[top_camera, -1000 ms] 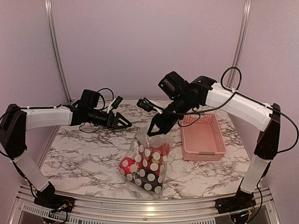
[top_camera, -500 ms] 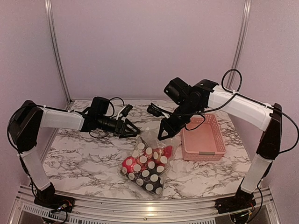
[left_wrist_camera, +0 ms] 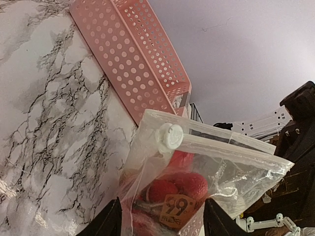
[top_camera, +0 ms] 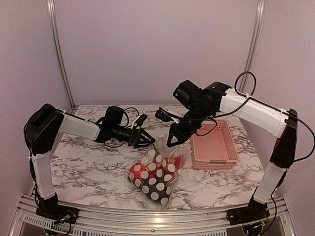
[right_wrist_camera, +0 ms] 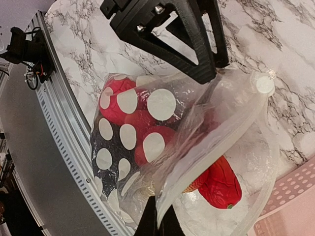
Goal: Place the food in the zip-top bag and seal the zipper
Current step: Pass from the right arm to the left
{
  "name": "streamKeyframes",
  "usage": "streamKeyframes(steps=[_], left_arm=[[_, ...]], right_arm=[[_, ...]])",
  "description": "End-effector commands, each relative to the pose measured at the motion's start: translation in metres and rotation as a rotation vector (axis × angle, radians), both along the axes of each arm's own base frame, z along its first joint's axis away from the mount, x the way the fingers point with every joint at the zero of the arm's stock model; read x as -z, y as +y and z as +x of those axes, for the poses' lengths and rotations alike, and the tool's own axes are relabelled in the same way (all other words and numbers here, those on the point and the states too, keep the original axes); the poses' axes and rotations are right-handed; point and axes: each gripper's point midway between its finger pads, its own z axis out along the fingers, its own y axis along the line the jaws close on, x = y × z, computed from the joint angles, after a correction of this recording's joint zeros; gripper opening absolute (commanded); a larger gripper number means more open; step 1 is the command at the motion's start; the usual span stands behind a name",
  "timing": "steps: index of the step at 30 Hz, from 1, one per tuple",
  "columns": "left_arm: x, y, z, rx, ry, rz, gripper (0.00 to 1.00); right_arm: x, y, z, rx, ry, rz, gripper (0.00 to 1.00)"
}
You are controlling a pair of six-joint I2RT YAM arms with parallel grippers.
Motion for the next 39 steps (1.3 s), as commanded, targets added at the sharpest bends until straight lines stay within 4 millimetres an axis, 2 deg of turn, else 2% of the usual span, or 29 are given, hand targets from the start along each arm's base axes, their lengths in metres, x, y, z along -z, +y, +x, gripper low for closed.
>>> streamKeyframes(steps=[1,4,9,12,17,21,23,29,33,36,39], left_arm=[[-0.015,-0.012,0.012,-0.003,0.015,-0.118,0.6],[-0.024,-0.016,0.019,-0.004,0.053,-0.181,0.63],[-0.031,-0.014,0.033,-0.048,0.11,-0.267,0.64],[-0.024,-0.018,0.033,-0.034,0.154,-0.268,0.63],[-0.017,-0.028,0.021,0.015,0.132,-0.233,0.59],[0.01,-0.038,0.005,0.074,0.105,-0.098,0.58],[0.019,-0.041,-0.003,0.098,0.11,-0.058,0.52],[0.015,-0.039,-0.016,0.125,0.11,-0.066,0.25],[-0.002,-0.035,-0.01,0.104,0.075,-0.083,0.12],[-0.022,-0.028,0.003,0.047,0.028,-0.095,0.04],[-0.047,-0.018,0.015,-0.018,-0.035,-0.104,0.02]], right_arm=[[-0.013,0.003,0.001,-0.01,-0.015,0.022,0.0],[-0.014,0.003,0.0,-0.012,-0.014,0.024,0.0],[-0.015,0.001,-0.004,-0.016,-0.012,0.019,0.0],[-0.016,0.003,-0.007,-0.024,-0.015,0.02,0.0],[-0.017,0.005,-0.006,-0.026,-0.024,0.019,0.0],[-0.019,0.007,-0.005,-0.031,-0.027,0.024,0.0],[-0.018,0.007,-0.005,-0.029,-0.03,0.023,0.0],[-0.011,0.003,-0.004,-0.021,-0.032,-0.006,0.0],[-0.004,-0.006,-0.003,-0.003,-0.038,-0.046,0.0],[0.004,-0.017,-0.001,0.021,-0.041,-0.08,0.0],[0.014,-0.033,0.011,0.079,-0.05,-0.131,0.0]])
